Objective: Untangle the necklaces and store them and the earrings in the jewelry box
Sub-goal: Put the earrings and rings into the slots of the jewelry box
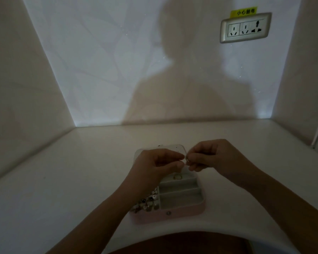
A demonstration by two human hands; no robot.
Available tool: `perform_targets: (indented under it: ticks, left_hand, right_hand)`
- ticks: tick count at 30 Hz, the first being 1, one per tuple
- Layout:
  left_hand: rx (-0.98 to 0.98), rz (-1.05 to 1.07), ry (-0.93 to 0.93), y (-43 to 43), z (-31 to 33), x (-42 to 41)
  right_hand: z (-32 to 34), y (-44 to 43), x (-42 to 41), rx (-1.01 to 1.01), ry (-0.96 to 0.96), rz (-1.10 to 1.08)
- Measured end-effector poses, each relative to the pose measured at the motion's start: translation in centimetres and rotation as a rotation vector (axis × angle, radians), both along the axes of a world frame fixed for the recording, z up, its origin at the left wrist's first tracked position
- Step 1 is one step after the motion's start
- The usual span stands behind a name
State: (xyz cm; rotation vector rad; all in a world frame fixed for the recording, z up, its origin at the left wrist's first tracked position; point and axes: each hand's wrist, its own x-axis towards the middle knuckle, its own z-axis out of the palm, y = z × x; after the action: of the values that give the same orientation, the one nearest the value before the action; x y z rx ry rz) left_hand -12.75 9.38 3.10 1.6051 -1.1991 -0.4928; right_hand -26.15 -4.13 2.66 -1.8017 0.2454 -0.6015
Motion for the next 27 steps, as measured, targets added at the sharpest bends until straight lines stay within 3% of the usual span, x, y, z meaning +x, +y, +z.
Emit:
perform_targets:
  ticks: [6, 15, 20, 23, 27]
  left_hand:
    - [-0.095, 0.016, 0.13, -0.2, 0.3, -0.5]
    - [0.111, -0.043, 0.345, 0.9, 0.3, 0.2]
    - [0.194, -0.081, 0.299, 2.1, 0.7, 1.0]
    - [0.245, -0.075, 0.223, 3.3, 1.0, 1.5]
    - [0.29, -0.011, 0.141, 5.4, 1.1, 2.5]
  right_hand:
    - [-0.7, 0.2, 0.4, 0.03, -0.067, 0.025]
    - [-1.6, 1.3, 1.0, -0.09, -0.082, 0.006]
    - [-2.3, 1.7, 1.2, -0.224, -0.052, -0.003]
    - [-2.9, 1.7, 1.6, -0.415, 0.026, -0.044]
    - [-4.2, 1.3, 2.0, -0.857, 0.146, -0.077]
